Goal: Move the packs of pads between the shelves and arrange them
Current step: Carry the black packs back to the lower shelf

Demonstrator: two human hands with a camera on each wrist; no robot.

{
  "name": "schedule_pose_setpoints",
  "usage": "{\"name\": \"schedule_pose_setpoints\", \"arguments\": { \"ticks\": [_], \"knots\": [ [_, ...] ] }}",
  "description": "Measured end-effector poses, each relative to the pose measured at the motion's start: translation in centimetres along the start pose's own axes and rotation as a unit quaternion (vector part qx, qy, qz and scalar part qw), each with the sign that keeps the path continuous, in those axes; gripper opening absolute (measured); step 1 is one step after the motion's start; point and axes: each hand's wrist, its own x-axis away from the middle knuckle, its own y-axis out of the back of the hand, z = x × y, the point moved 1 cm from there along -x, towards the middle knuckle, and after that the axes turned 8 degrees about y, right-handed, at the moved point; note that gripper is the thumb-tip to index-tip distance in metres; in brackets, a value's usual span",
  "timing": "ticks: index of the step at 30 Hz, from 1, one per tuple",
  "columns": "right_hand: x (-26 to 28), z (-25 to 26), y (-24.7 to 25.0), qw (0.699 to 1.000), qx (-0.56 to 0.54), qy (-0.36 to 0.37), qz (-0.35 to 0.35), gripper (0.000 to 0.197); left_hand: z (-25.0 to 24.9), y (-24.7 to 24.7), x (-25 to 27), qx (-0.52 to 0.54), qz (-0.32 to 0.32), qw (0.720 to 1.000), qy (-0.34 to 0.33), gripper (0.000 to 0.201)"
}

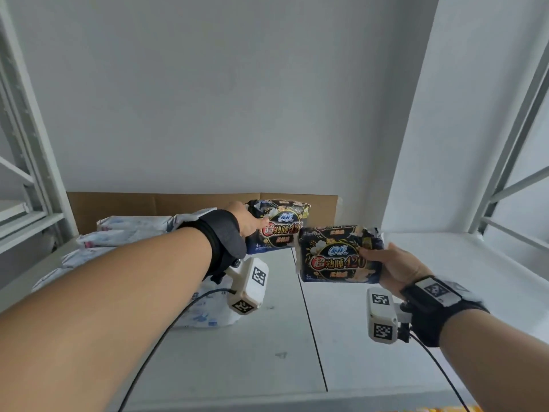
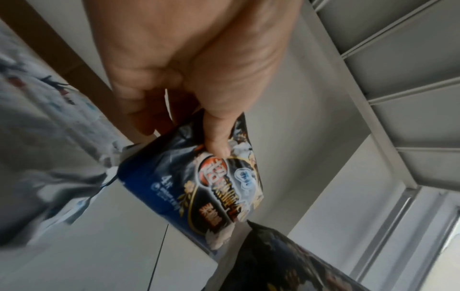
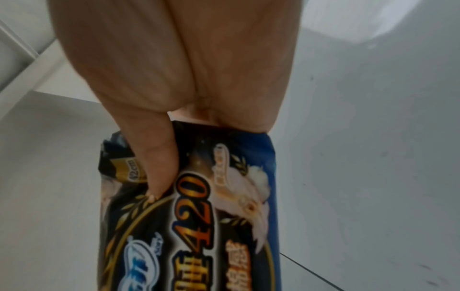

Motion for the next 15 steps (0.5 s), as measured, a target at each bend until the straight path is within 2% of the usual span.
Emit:
{"name": "schedule_pose_setpoints", "arguments": {
  "ticks": [4, 8, 10, 14, 15],
  "knots": [
    [-6.1, -1.5, -0.4, 1.000, 0.001, -0.018, 0.010, 0.034, -2.0, -0.9, -5.6, -0.101, 0.004, 0.995, 0.005, 0.061],
    [-11.5, -3.9, -1.3, 0.998, 0.000, -0.058, 0.019, 0.030, -2.8, -2.2, -10.7, -0.115, 0.025, 0.993, 0.000, 0.046],
    [-13.6, -5.1, -2.0, 0.997, -0.006, -0.077, 0.029, 0.030, -2.7, -2.8, -12.7, -0.134, 0.029, 0.991, 0.009, 0.051],
    [-16.6, -7.4, -3.5, 0.993, -0.020, -0.102, 0.053, 0.035, -2.1, -3.6, -16.4, -0.230, 0.041, 0.972, 0.028, 0.042],
    [-17.2, -7.9, -4.0, 0.992, -0.026, -0.106, 0.058, 0.037, -2.1, -3.7, -17.1, -0.254, 0.044, 0.966, 0.031, 0.046]
  ]
}}
